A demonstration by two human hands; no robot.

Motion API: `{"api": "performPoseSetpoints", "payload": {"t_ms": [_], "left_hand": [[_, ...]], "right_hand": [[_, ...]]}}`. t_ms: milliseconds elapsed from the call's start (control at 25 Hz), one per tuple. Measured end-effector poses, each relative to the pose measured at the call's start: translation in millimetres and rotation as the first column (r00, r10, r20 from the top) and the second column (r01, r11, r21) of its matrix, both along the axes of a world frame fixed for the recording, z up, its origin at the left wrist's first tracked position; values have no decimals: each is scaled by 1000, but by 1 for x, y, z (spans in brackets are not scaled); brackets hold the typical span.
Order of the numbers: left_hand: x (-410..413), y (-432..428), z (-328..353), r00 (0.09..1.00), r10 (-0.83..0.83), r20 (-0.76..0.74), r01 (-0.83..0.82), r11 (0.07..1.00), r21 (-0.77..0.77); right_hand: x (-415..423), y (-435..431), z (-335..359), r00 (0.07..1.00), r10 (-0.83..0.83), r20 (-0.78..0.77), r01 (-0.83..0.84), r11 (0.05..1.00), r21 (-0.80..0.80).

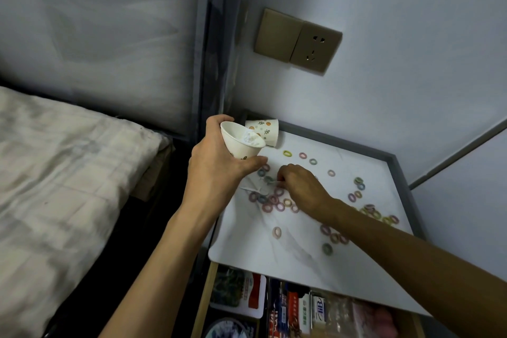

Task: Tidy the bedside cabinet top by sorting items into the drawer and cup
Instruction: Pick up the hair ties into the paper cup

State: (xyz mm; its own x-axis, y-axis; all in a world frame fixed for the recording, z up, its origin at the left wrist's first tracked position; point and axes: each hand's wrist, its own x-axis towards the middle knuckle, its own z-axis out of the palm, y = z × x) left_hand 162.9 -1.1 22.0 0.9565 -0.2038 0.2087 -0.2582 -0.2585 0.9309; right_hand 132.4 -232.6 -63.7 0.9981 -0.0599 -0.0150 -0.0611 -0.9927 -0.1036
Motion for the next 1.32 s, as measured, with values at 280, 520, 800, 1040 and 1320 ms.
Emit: {"api": "performPoseSetpoints", "payload": {"t_ms": [280,520,800,1040,1320], "left_hand": [[-1,1,2,1000,-6,-7,6,1000,-15],[0,1,2,1000,-4,2,4,1000,-14],[4,3,-1,1000,2,8,-2,1000,-18],[4,5,-3,1000,-3,16,4,999,-38],[11,15,-1,998,43,35,-41,997,-57]], "right_hand": [[-6,-9,18,999,-28,40,19,975,221],[7,14,13,997,16,76,-33,973,230],[15,13,2,980,-195,25,184,955,234],[10,21,4,998,52,-45,-61,966,-250],[17,38,29,993,115,-27,-112,987,112]]}}
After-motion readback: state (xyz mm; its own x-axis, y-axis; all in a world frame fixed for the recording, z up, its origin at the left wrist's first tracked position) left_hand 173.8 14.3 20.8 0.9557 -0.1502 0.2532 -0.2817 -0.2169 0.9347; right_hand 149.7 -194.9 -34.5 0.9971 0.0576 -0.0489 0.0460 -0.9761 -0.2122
